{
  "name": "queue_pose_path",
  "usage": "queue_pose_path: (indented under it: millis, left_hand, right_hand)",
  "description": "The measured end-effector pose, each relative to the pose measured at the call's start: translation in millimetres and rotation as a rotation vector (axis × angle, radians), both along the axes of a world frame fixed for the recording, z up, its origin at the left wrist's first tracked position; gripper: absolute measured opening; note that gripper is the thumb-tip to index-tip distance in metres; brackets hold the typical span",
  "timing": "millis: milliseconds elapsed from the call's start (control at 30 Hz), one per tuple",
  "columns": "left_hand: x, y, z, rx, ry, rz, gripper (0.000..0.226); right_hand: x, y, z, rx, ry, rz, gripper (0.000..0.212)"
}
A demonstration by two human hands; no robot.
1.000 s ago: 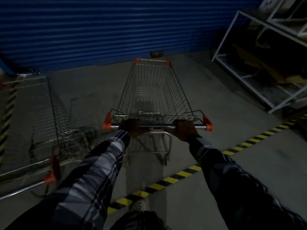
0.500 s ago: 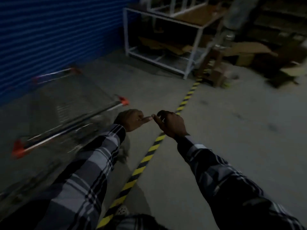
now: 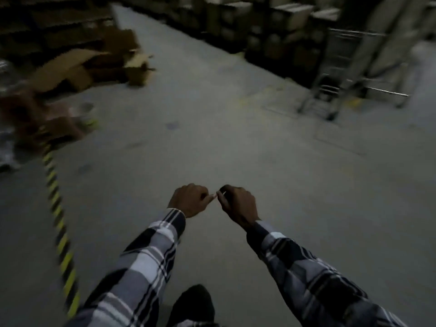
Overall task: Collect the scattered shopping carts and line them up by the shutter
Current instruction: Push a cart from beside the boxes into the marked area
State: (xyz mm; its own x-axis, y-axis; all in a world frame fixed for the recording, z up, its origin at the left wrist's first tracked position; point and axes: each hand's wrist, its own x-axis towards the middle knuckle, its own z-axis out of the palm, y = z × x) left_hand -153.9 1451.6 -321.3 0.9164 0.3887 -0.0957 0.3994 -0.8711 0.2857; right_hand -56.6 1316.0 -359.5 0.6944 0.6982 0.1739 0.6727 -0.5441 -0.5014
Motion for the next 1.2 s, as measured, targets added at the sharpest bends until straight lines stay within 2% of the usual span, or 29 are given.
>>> queue_pose_path:
  millis: [200, 300, 367, 567, 700, 833, 1000, 1100, 1200]
  left_hand:
    - [220, -68, -23, -0.013, -0.083, -0.387, 0.035]
    - [329, -86, -30, -0.118, -0.172, -0.511, 0.021]
    - [396, -91, -31, -0.171, -0.229, -0.577, 0.021]
    - [584, -78, -8, -0.17, -0.332, -0.533, 0.057]
    - [692, -74, -2, -0.194, -0.33, -0.586, 0.041]
    - [809, -73, -19, -0.181, -0.286, -0.634, 0.028]
    - [972, -73, -36, -0.176, -0.238, -0.649, 0.025]
    - [1067, -65, -31, -0.159, -0.172, -0.65, 0.028]
    - [1157, -47, -26, -0.154, -0.19, -0.618, 0.027]
  right_hand:
    - [167, -100, -13, -0.042, -0.012, -0.312, 0.019]
    - [259, -129, -10, -0.099, -0.051, -0.376, 0.024]
    - [322, -141, -5, -0.1, -0.075, -0.455, 0.024]
    - [491, -163, 34, 0.011, -0.161, -0.692, 0.026]
    - [593, -169, 39, 0.039, -0.154, -0.756, 0.032]
    - [706, -177, 18, 0.025, -0.098, -0.82, 0.028]
    - [872, -186, -4, 0.031, -0.056, -0.797, 0.018]
    - [977, -181, 0, 0.044, -0.01, -0.788, 0.015]
    - [1077, -172, 11, 0.035, 0.031, -0.739, 0.011]
